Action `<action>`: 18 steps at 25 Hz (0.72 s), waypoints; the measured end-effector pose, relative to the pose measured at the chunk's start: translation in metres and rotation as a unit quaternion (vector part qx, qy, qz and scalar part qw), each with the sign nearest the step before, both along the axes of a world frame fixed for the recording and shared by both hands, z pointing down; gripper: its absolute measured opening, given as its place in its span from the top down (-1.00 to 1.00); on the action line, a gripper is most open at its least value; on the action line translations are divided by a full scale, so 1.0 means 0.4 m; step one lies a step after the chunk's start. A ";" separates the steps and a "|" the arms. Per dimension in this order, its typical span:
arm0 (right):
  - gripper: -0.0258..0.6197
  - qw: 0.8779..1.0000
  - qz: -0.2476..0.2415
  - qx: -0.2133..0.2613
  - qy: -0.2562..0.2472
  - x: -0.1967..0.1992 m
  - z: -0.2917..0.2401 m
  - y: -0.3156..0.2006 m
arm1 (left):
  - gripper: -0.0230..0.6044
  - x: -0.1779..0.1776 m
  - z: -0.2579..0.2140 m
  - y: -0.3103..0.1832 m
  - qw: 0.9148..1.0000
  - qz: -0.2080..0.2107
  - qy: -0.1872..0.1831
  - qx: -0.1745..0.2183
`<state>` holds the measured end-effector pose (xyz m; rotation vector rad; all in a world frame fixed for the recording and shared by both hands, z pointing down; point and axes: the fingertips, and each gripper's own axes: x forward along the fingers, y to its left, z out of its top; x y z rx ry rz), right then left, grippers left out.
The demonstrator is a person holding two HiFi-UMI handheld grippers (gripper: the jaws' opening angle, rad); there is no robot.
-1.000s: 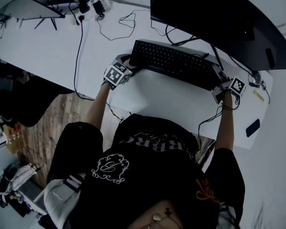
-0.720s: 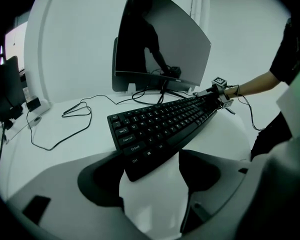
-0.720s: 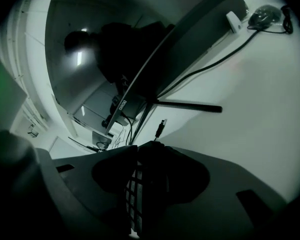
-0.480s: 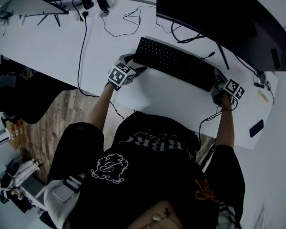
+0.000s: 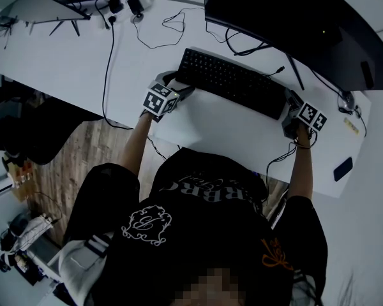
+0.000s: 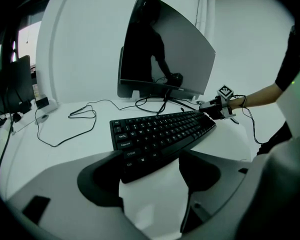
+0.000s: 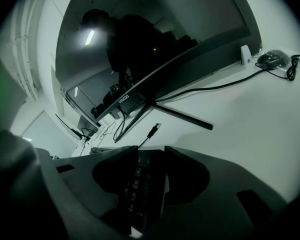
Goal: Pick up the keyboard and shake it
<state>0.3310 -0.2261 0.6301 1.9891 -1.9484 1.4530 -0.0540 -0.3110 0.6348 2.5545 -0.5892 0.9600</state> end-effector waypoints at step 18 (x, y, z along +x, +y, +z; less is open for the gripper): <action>0.39 0.984 -0.096 0.147 -0.014 -0.145 -0.294 0.136 | -0.20 0.158 -0.226 0.197 0.994 -0.034 0.086 0.061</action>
